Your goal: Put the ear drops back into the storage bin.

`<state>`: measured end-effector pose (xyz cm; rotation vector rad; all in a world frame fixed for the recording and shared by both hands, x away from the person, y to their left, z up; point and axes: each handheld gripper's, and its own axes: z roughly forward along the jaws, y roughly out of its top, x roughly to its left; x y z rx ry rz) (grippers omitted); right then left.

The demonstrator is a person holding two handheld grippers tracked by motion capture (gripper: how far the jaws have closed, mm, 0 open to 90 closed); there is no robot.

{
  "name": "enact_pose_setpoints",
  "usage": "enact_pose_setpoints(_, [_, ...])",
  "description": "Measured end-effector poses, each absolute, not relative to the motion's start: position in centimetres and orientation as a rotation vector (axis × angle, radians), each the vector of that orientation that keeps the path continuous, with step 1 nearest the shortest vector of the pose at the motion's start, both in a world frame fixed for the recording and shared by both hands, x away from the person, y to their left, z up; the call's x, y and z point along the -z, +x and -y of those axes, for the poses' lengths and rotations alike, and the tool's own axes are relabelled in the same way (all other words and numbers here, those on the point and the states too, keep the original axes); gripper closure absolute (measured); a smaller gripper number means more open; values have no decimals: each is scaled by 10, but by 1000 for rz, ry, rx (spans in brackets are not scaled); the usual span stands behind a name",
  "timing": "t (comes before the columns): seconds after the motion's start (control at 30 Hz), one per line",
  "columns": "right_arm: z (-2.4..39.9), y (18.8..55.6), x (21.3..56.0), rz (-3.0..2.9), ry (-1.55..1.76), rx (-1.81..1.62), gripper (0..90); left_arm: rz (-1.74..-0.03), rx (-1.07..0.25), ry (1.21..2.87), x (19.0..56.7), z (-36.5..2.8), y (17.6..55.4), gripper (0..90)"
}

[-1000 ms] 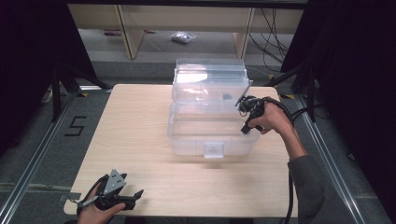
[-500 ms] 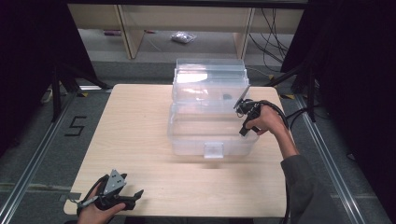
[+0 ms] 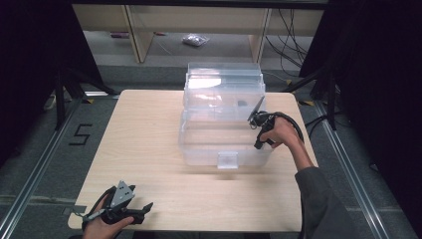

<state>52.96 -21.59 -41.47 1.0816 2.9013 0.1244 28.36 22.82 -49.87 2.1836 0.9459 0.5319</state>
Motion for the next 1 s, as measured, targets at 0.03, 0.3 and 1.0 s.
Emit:
enact_pose_setpoints(0.03, [215,529,415,-2892,1115,-106,602,-940,-539,2199,498,-229,284,158])
enact_pose_setpoints(0.3, [215,530,421,-2903,1105,-63,602,-944,-545,2196,498,-229,283,159])
enact_pose_setpoints(1.0, [212,530,427,-2923,1140,-49,600,-940,-543,2197,498,-229,283,159])
